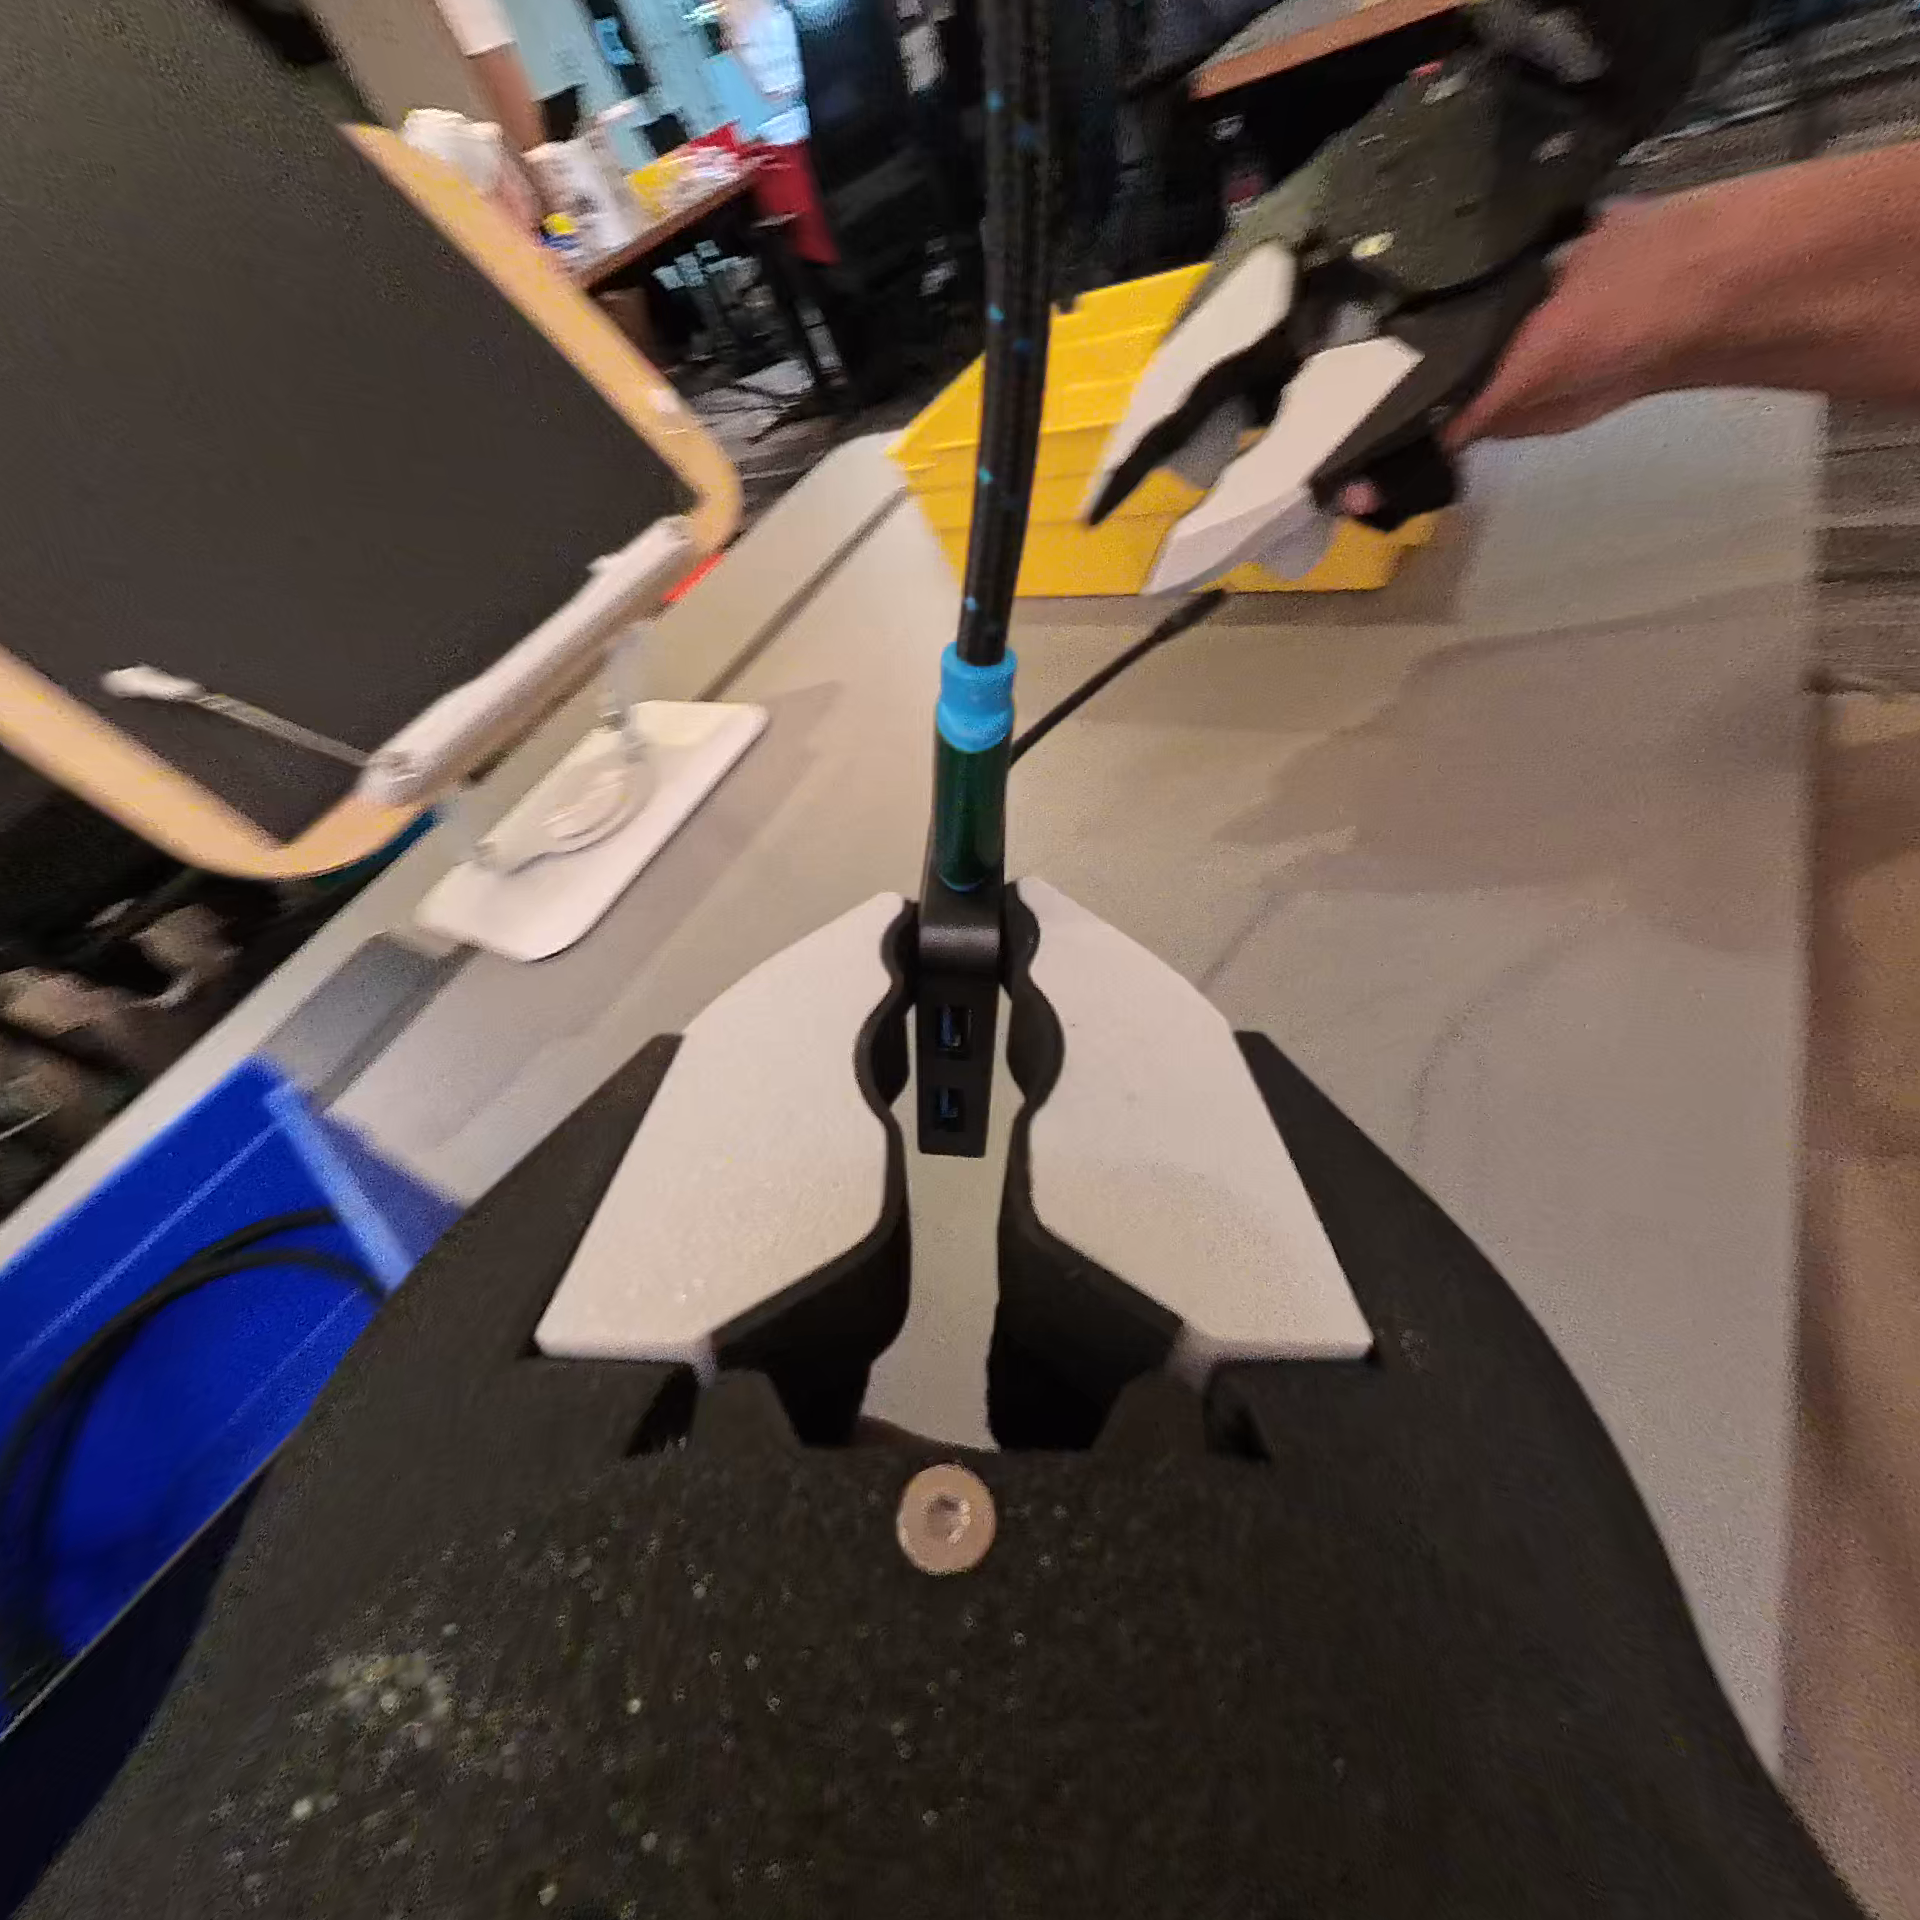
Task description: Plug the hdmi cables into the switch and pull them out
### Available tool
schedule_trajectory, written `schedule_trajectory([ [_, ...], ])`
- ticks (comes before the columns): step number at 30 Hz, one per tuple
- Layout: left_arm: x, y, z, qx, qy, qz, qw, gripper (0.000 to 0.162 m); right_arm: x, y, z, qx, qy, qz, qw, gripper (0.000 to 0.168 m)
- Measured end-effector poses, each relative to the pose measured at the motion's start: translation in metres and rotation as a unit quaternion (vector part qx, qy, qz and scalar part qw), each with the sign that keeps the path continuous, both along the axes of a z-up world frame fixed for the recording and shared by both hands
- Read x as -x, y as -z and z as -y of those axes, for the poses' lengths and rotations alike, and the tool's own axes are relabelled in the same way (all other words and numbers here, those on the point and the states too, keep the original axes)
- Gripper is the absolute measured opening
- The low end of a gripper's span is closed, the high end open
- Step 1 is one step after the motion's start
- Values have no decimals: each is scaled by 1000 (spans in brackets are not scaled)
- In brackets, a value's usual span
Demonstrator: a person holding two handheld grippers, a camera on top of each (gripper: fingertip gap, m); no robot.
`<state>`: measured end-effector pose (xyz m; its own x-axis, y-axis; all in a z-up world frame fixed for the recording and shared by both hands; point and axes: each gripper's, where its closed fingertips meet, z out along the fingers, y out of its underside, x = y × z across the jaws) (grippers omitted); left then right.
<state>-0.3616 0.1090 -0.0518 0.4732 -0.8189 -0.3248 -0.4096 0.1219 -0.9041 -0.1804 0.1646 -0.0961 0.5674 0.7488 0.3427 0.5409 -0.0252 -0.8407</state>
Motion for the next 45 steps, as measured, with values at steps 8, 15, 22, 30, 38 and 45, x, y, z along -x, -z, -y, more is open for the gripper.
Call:
schedule_trajectory([
  [8,6,-4,-55,-100,-166,-95,976,14,23,28,33,87,-8,60,994,35],
  [15,-67,41,-51,-178,-200,-170,948,14,67,-7,36,127,-28,-177,976,35],
  [22,-105,57,-28,-211,-157,-156,952,14,74,6,37,163,-61,-266,948,31],
  [30,-105,65,-20,-213,-125,-151,957,14,68,13,41,190,-90,-260,943,24],
  [38,-106,69,-19,-226,-116,-154,955,14,73,12,47,228,-121,-300,918,28],
  [45,-110,77,-18,-237,-121,-178,947,14,68,21,45,233,-117,-273,926,21],
])
